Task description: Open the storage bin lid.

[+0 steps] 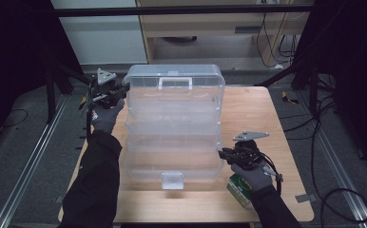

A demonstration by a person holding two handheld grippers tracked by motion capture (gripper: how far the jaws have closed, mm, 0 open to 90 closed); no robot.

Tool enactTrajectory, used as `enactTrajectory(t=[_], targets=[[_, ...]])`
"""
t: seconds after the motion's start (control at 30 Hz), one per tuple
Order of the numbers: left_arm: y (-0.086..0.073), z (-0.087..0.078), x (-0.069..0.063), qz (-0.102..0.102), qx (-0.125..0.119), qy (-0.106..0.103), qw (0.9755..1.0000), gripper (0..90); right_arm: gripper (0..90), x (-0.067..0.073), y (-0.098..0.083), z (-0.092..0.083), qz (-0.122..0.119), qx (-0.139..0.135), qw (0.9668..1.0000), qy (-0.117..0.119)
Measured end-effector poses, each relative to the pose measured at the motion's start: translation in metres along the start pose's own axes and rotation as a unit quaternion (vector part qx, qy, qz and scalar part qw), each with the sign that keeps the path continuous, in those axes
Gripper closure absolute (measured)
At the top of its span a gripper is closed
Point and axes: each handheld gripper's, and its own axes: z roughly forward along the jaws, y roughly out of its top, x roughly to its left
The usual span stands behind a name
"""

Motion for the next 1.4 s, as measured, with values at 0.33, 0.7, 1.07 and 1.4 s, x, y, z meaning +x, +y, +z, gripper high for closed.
enactTrajectory(t=[0.33, 0.7, 1.07, 1.4], targets=[[0.001, 0.009, 0.003, -0.004, 0.001, 0.0, 1.0, 77.8, 75.2, 0.0, 0.0, 0.0, -0.002, 0.0, 1.0, -0.001], [0.003, 0.023, 0.005, -0.007, 0.007, 0.005, 0.9999, 77.4, 75.1, 0.0, 0.0, 0.0, -0.002, 0.0, 1.0, 0.0], [0.003, 0.037, 0.008, -0.011, 0.011, 0.009, 0.9998, 76.8, 75.0, 0.0, 0.0, 0.0, 0.0, 0.001, 1.0, 0.001], [0.003, 0.052, 0.012, -0.018, 0.021, 0.009, 0.9996, 76.6, 75.0, 0.0, 0.0, 0.0, 0.001, 0.002, 1.0, 0.002]])
